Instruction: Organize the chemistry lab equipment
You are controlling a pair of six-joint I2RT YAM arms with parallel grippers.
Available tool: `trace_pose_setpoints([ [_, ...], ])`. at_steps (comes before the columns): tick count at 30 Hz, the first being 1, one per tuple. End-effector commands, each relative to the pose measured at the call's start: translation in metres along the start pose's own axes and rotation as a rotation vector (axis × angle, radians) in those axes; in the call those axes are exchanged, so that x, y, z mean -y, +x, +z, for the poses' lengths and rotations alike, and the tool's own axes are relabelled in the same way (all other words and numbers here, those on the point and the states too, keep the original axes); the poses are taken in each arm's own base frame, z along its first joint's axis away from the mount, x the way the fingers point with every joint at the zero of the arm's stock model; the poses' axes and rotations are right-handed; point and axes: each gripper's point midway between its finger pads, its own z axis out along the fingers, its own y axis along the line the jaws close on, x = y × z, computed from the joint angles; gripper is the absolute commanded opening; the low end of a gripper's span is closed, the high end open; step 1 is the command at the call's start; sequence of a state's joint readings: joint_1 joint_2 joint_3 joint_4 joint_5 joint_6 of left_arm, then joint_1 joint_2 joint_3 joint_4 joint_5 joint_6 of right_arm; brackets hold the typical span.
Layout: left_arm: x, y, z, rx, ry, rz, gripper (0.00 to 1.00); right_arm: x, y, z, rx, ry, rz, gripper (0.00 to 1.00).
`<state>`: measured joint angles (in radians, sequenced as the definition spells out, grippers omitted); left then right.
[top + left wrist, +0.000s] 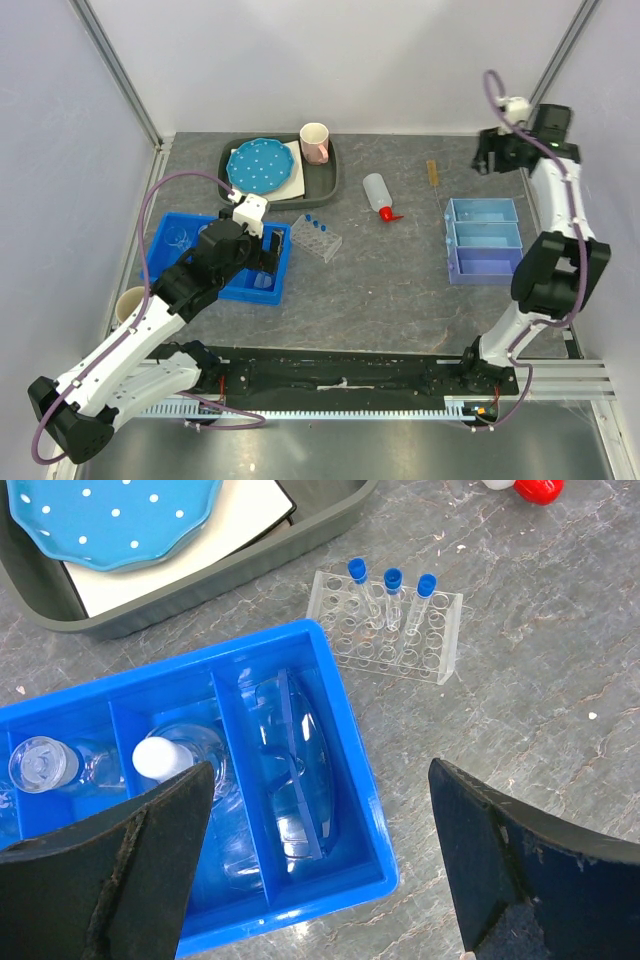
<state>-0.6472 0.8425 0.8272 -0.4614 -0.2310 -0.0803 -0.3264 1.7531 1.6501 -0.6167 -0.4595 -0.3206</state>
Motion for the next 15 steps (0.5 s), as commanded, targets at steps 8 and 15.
trace_pose_setpoints([
  [8,-0.003,-0.008,0.003,0.033,-0.014,0.036,0.94,-0.084,0.003,0.108,-0.185,-0.036,-0.234,0.75],
  [15,-0.004,-0.005,0.007,0.023,-0.02,0.041,0.94,-0.07,0.038,0.172,-0.302,0.069,-0.237,0.72],
])
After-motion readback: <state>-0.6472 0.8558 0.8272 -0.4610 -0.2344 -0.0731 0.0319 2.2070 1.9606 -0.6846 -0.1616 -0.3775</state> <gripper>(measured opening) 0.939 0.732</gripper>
